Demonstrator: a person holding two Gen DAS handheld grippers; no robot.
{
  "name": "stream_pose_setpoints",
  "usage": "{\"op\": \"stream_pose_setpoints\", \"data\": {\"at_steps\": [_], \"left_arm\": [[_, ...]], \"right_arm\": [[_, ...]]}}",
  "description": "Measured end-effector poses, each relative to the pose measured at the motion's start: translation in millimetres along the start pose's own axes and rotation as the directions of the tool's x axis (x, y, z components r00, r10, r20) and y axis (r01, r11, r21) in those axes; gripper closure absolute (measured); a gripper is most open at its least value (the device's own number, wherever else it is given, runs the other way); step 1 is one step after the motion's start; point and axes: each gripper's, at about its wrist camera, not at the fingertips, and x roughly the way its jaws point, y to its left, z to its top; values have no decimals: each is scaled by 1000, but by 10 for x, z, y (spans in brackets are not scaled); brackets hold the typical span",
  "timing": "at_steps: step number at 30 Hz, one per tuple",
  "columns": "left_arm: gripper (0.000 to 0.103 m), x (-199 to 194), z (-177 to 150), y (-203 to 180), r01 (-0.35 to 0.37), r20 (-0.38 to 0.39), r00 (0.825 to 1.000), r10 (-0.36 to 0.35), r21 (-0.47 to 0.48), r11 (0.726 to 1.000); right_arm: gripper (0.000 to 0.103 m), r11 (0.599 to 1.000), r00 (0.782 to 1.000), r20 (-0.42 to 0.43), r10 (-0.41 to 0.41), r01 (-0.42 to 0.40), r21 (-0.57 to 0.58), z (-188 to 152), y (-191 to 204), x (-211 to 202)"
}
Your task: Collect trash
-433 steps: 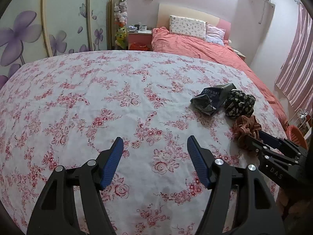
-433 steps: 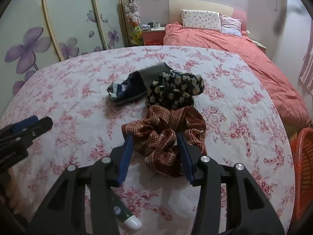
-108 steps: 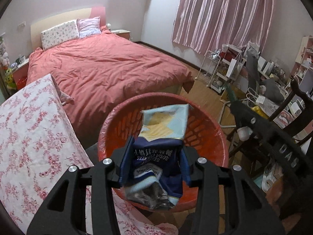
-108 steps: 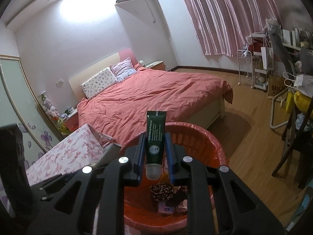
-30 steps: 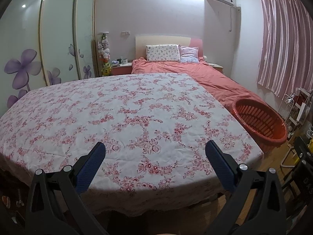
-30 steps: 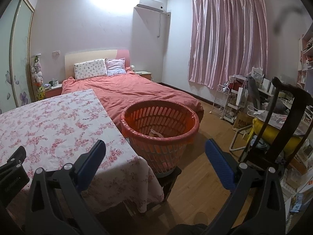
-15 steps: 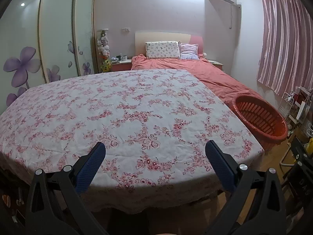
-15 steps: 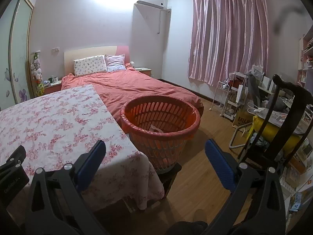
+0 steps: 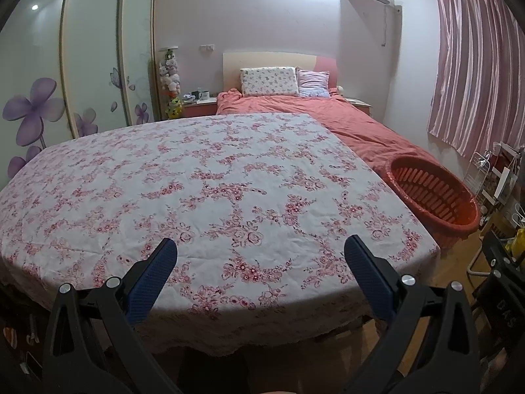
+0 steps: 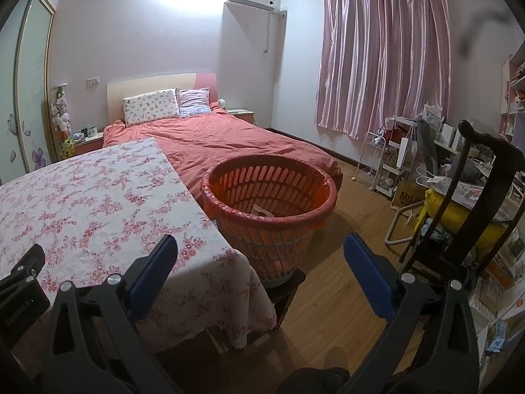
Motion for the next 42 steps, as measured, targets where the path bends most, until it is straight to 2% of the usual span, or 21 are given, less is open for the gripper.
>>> {"op": "stream_pose_setpoints", "data": {"at_steps": [42], "left_arm": [[3,5,-38,-81,21,-15,1000,-21,15,1000]], "right_arm": [[4,1000,1000,-9,3,-3,6,-86,-15,19]]}}
